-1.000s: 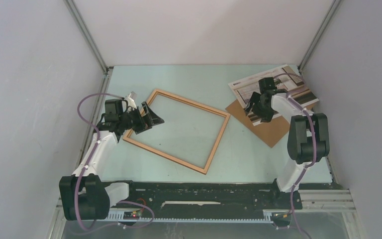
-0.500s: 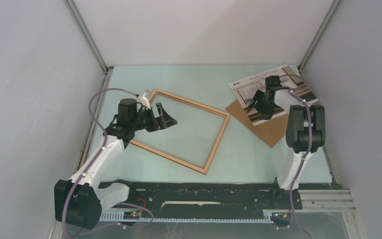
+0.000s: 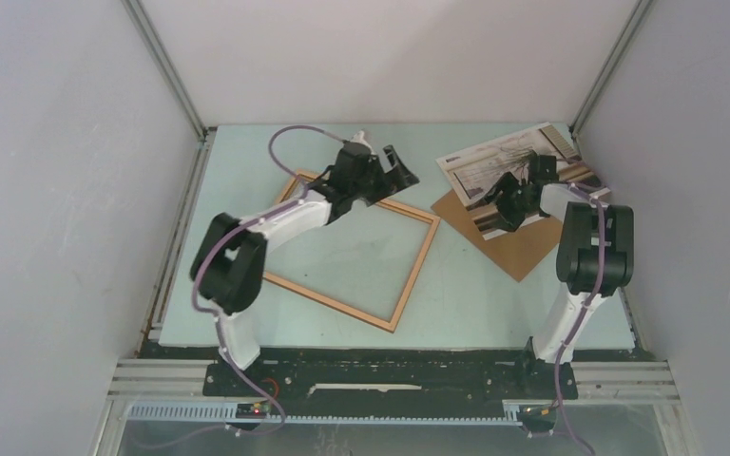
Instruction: Put the photo into the frame
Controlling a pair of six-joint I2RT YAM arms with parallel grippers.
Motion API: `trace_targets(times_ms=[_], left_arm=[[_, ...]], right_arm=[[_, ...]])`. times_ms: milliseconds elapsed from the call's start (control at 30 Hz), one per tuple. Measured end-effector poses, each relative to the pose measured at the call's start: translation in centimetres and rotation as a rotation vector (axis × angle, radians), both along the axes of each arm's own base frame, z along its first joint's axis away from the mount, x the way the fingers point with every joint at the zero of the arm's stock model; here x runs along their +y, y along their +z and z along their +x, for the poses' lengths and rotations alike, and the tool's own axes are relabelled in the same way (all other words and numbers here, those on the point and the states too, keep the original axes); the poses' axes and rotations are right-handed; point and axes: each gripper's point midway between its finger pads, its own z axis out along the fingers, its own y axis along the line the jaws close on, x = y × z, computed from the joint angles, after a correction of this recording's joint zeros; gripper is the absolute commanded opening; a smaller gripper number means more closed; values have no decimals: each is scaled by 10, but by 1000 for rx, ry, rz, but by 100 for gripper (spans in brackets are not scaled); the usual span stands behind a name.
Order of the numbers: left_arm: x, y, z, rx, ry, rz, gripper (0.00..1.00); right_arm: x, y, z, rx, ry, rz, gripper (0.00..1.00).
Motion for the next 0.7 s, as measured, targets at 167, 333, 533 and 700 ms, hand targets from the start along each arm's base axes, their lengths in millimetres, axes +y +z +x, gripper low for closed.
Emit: trace_targets(times_ms=[167, 333, 533, 700], left_arm=[[-52, 2, 62, -24, 95, -84, 100], [-90, 0, 114, -57, 195, -155, 100], [-122, -15, 145, -53, 285, -238, 98], [-133, -48, 147, 26, 347, -276, 100]], right_arm=[[-2, 2, -8, -34, -29, 110, 78], [-7, 3, -18, -35, -53, 165, 77], [-20, 6, -23, -33, -88, 125, 78], [-32, 5, -21, -20, -112, 68, 78]])
